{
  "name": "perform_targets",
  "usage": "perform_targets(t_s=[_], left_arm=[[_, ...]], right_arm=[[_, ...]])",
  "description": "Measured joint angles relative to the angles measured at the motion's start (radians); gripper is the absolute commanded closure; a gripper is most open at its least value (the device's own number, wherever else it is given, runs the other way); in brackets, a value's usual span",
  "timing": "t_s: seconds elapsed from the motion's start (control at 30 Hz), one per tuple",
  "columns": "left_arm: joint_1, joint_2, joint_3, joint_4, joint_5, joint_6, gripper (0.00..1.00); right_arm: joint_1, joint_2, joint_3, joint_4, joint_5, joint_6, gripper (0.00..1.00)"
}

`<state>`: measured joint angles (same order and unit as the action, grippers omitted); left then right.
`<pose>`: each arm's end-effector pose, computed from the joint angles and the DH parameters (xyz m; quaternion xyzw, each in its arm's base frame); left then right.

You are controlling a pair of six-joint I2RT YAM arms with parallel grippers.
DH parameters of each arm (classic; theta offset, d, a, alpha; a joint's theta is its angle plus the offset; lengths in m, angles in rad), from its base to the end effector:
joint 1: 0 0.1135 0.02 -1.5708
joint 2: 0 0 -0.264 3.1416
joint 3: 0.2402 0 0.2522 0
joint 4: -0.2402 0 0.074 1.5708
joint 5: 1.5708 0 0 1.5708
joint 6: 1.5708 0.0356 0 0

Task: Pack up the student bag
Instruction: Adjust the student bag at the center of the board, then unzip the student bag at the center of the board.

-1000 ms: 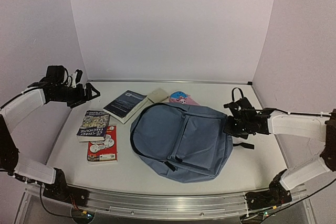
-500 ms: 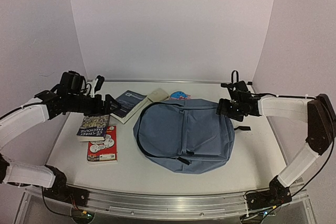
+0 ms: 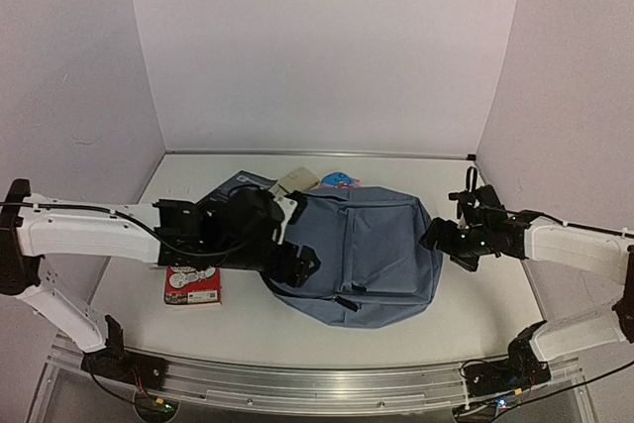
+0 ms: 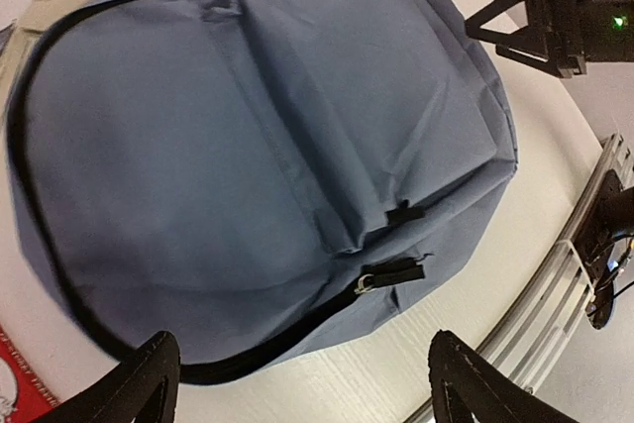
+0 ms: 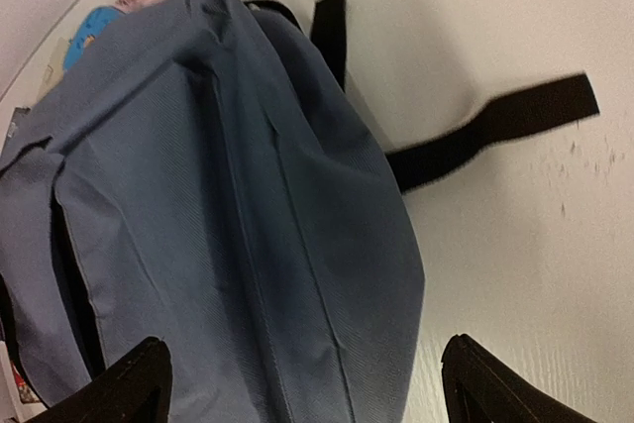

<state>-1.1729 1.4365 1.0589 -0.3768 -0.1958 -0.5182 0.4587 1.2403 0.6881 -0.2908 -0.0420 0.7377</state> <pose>0.1280 -0.2866 0.2660 0.2570 0.8774 -0.2361 0.3292 0.2210 0.1108 0.2040 0.1225 0.9263 0.2166 0.2830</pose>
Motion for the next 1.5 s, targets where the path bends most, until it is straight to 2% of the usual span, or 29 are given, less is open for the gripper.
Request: perform_targets(t_s=[0.2, 0.37, 0.63, 0.83, 1.07, 1.5], left_arm=[[-0.11, 0.225, 0.124, 0.067, -0.017, 0.018, 0.36], [-0.113, 0.368, 0.256, 0.052, 0.002, -0.013, 0.43], [-0.114, 0.49, 0.341, 0.021, 0.061, -0.047, 0.56], [-0.124, 0.574, 0.436, -0.075, 0.068, -0.07, 0.58], [-0.147, 0.613, 0.457, -0.142, 0.049, -0.07, 0.59], [-0.177, 0.677, 0.511, -0.223, -0.035, -0.015, 0.54]], right_arm=[[0.0, -0.025, -0.084, -0.036, -0.032, 0.048, 0.07], [0.0, -0.033, -0.084, -0.039, -0.028, 0.059, 0.07], [0.0, -0.033, -0.084, -0.039, -0.023, 0.061, 0.07], [0.0, -0.032, -0.084, -0.038, -0.018, 0.061, 0.07], [0.0, -0.018, -0.084, -0.032, -0.01, 0.061, 0.07], [0.0, 0.025, -0.084, -0.006, -0.007, 0.06, 0.06]])
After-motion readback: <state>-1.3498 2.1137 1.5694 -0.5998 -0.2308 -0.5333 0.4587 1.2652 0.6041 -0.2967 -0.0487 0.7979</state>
